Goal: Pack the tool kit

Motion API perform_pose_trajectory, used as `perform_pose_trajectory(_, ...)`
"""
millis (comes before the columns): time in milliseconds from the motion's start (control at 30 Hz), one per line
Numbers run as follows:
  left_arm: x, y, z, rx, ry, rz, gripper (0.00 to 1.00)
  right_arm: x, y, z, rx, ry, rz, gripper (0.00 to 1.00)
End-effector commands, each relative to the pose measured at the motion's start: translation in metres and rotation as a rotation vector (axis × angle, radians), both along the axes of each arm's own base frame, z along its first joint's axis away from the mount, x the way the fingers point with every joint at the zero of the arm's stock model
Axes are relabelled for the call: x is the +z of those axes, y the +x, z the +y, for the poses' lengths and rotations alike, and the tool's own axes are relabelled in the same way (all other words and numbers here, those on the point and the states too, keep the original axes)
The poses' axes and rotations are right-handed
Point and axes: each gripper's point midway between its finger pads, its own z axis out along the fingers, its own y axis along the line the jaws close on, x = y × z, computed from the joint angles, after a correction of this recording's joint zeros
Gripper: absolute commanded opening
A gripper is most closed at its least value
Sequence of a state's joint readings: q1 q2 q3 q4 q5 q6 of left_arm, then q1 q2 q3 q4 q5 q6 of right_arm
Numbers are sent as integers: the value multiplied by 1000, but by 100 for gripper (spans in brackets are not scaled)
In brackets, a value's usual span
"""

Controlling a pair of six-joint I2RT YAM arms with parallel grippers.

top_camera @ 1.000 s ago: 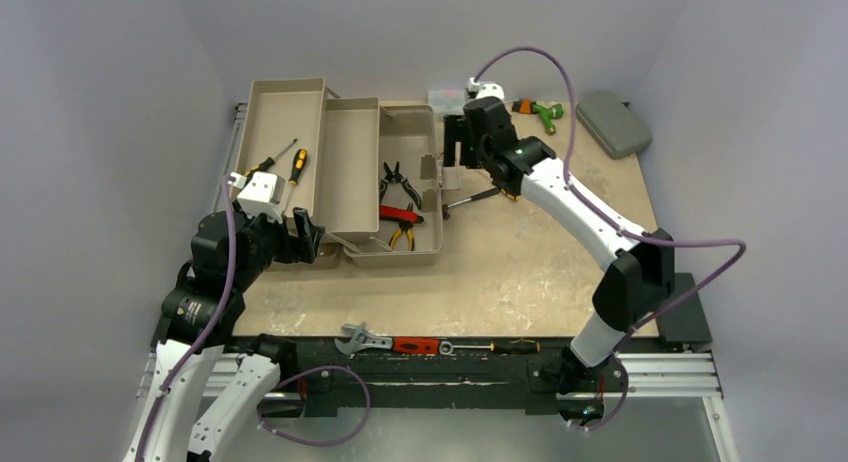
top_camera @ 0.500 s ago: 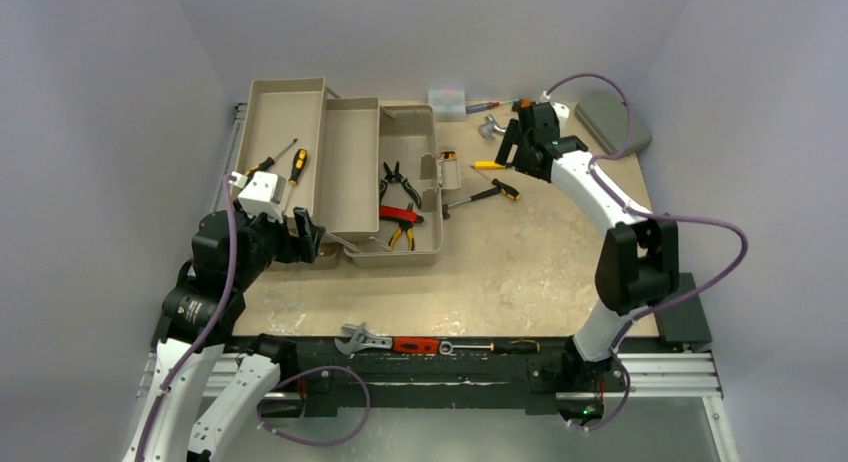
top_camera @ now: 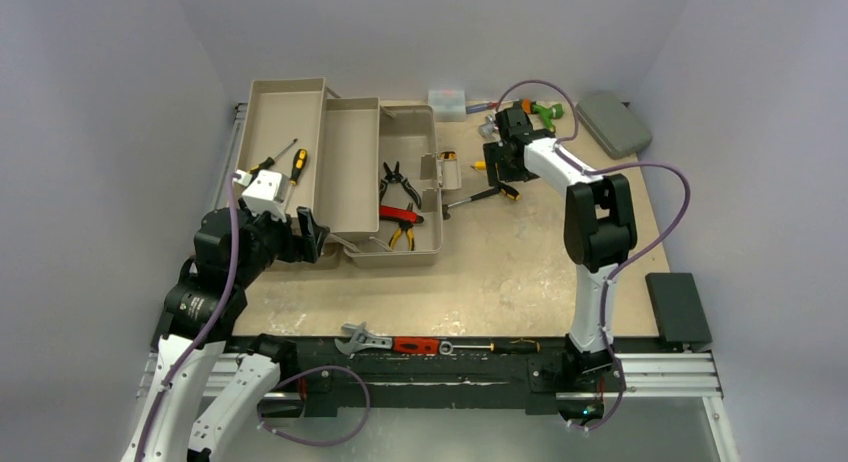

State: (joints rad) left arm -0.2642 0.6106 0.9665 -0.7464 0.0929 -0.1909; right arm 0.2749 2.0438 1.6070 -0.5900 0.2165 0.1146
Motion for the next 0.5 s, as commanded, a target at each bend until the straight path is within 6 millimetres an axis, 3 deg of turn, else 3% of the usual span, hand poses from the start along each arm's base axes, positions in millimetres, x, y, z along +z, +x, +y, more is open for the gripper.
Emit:
perform_pose_trajectory(0,4,5,-5,-15,-20,-26,75,7,10,-4,54,-51,0,68)
perform_pose_trajectory(200,3,7,-6,-14,-18,-19,75,-11,13,4,96,-4,15,66)
perform_pose_trajectory(333,2,8,-6,-14,-16,-13,75,-26,11,6,80,33,59,52)
perform_pose_trajectory(467,2,8,-5,-11,-15,-12,75,-34,5,7,56,59,79,49)
